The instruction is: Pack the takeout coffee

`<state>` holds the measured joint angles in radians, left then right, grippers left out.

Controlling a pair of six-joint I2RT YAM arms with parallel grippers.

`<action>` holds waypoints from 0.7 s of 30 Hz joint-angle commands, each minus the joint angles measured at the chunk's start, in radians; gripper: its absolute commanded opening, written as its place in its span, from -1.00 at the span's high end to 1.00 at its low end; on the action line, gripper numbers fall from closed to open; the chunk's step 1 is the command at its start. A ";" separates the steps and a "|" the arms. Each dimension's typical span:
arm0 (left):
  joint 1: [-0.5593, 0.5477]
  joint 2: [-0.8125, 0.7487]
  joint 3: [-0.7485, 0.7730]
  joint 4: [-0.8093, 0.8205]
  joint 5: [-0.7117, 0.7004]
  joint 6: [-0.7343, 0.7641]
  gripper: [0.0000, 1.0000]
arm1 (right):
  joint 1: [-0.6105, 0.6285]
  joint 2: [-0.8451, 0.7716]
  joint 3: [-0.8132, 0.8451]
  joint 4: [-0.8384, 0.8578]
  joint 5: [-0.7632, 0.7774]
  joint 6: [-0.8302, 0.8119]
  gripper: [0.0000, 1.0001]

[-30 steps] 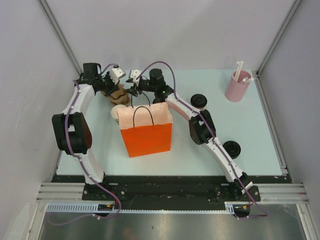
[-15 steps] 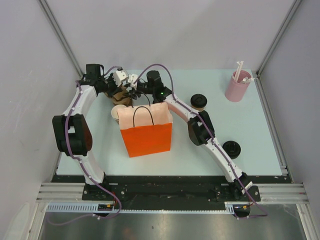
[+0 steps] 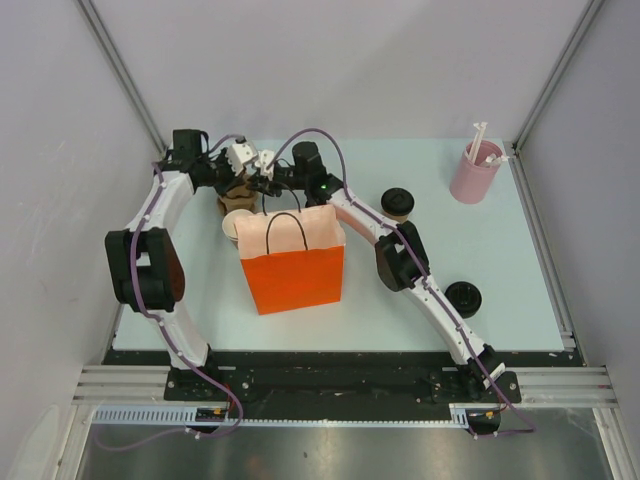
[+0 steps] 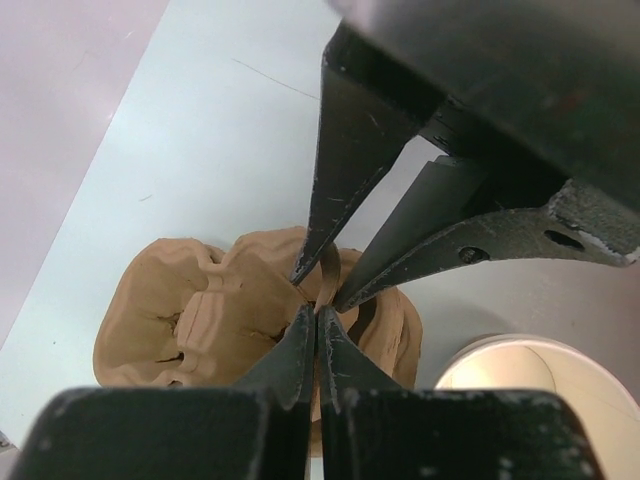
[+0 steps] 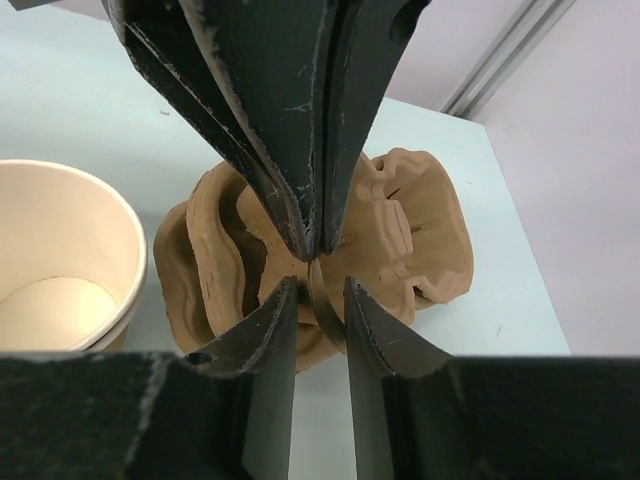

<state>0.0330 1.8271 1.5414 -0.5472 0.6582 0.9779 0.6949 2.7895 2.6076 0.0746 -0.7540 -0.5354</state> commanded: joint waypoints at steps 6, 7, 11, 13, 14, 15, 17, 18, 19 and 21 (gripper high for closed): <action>-0.012 -0.052 0.040 0.021 -0.023 -0.119 0.25 | 0.011 -0.028 -0.003 0.008 0.062 -0.015 1.00; -0.008 -0.058 0.051 0.020 -0.032 -0.145 0.05 | 0.012 -0.033 -0.007 0.020 0.065 -0.015 1.00; -0.004 -0.074 0.071 0.021 -0.068 -0.264 -0.20 | 0.028 -0.030 -0.012 0.037 0.102 -0.026 1.00; -0.005 -0.074 0.092 0.023 -0.095 -0.344 -0.43 | 0.031 -0.025 -0.011 0.053 0.119 -0.017 1.00; -0.002 -0.072 0.103 0.024 -0.118 -0.376 -0.44 | 0.032 -0.027 -0.012 0.056 0.128 -0.012 1.00; 0.002 -0.071 0.114 0.023 -0.158 -0.453 -0.46 | 0.035 -0.027 -0.011 0.062 0.137 -0.006 1.00; 0.025 -0.069 0.144 0.024 -0.180 -0.537 -0.47 | 0.037 -0.027 -0.012 0.077 0.165 0.012 1.00; 0.036 -0.072 0.154 0.024 -0.193 -0.615 -0.47 | 0.038 -0.030 -0.011 0.079 0.169 0.014 1.00; 0.045 -0.074 0.164 0.027 -0.196 -0.646 -0.47 | 0.037 -0.028 -0.015 0.082 0.171 0.017 1.00; 0.064 -0.087 0.164 0.030 -0.219 -0.709 -0.50 | 0.041 -0.036 -0.020 0.083 0.168 0.023 1.00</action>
<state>0.0509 1.8156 1.6531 -0.5385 0.5026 0.5102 0.7212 2.7895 2.5889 0.0914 -0.6182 -0.5282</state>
